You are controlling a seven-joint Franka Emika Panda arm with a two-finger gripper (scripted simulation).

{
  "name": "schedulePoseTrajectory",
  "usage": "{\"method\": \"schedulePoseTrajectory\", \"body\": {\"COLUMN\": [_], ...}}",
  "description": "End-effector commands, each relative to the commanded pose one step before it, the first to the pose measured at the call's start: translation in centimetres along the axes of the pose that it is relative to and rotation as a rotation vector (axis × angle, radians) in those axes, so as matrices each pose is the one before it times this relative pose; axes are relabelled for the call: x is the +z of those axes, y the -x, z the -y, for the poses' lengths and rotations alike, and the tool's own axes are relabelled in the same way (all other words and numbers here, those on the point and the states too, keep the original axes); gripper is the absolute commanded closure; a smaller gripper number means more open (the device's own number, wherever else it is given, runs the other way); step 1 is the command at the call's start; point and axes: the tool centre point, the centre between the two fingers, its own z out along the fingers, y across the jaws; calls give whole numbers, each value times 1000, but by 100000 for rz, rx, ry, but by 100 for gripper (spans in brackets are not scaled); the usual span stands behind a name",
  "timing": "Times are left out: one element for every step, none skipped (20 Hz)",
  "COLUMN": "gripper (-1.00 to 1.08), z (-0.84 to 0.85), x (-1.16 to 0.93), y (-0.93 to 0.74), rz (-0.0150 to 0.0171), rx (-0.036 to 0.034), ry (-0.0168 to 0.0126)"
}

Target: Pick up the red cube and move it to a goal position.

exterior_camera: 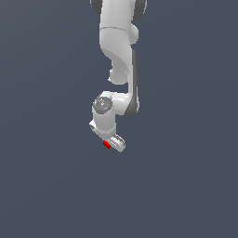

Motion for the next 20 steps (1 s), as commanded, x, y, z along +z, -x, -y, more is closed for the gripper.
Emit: {"method": "schedulePoseTrajectory", "body": {"gripper": [108,108,108,108,108,108,108,108,108,108,108,108,108,108,108,108,108,108,108,108], "z": [-29,0,0,0,0,0,35,6,18,30,42,54,65,77,53,98,109,119,129,115], "x": [29,0,0,0,0,0,-28,-35,-105,-175,-244,-313,-380,-446,-506,-573,-635,-694,-752,-805], "y": [-23,0,0,0,0,0,20,-4,-11,-19,-26,-34,-41,-49,-81,-64,-72,-79,-87,-111], "rz": [-19,0,0,0,0,0,3,0,0,0,0,0,0,0,11,0,0,0,0,-2], "rx": [139,0,0,0,0,0,-63,0,0,0,0,0,0,0,68,0,0,0,0,47], "ry": [10,0,0,0,0,0,-28,0,0,0,0,0,0,0,-3,0,0,0,0,11]}}
